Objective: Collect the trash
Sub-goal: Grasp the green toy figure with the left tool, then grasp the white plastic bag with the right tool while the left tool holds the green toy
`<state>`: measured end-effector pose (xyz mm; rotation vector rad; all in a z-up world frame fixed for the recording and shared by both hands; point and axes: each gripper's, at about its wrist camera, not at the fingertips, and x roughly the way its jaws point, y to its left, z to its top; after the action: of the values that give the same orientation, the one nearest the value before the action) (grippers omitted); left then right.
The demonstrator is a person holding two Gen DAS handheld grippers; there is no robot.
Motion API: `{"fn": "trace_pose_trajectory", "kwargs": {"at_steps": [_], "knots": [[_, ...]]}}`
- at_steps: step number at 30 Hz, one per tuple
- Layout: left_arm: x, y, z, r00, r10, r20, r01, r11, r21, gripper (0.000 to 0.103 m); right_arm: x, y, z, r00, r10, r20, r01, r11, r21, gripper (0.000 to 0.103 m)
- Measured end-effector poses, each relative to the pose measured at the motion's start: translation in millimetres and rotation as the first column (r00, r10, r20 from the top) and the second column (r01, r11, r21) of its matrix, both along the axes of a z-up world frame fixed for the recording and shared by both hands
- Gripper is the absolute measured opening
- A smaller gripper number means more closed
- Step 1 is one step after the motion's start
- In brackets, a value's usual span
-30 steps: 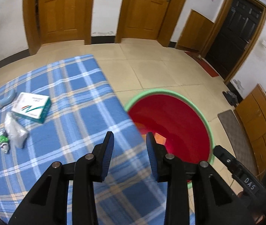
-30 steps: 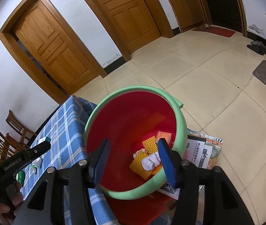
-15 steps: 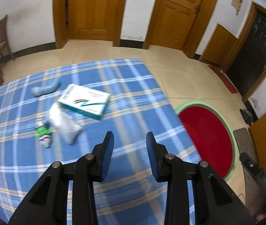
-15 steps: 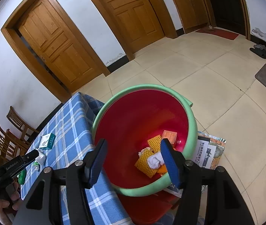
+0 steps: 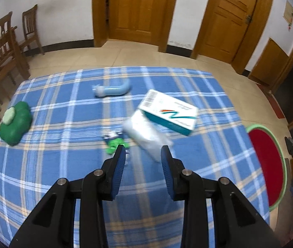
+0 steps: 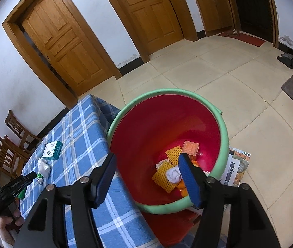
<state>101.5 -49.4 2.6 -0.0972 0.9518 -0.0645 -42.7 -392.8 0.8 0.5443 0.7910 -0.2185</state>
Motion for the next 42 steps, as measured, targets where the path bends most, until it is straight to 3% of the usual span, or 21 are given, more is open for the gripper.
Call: {"fn": "trace_pose_trajectory", "kwargs": {"at_steps": [5, 14, 25, 33, 42], "knots": [[11, 16, -13, 0.999, 0.026, -0.022, -0.026, 1.000, 0.009, 0.035, 6, 9, 0, 1.000, 0.015, -0.014, -0.015, 1.000, -0.013, 0.065], [22, 28, -34, 0.998, 0.036, -0.056, -0.038, 0.998, -0.045, 0.035, 18, 26, 3, 0.998, 0.048, -0.027, -0.049, 0.998, -0.031, 0.065], [17, 37, -35, 1.000, 0.009, -0.017, -0.010, 0.998, -0.070, 0.028, 46, 68, 13, 0.987, 0.161, -0.023, -0.161, 0.986, -0.044, 0.065], [6, 69, -23, 0.999, 0.050, 0.018, -0.049, 0.996, -0.069, 0.028, 71, 117, 18, 0.963, 0.270, -0.021, -0.271, 0.960, -0.070, 0.065], [-2, 107, -19, 0.989, 0.135, 0.057, -0.131, 0.989, -0.071, 0.028, 103, 182, 12, 0.912, 0.408, -0.025, -0.409, 0.909, -0.084, 0.065]]}}
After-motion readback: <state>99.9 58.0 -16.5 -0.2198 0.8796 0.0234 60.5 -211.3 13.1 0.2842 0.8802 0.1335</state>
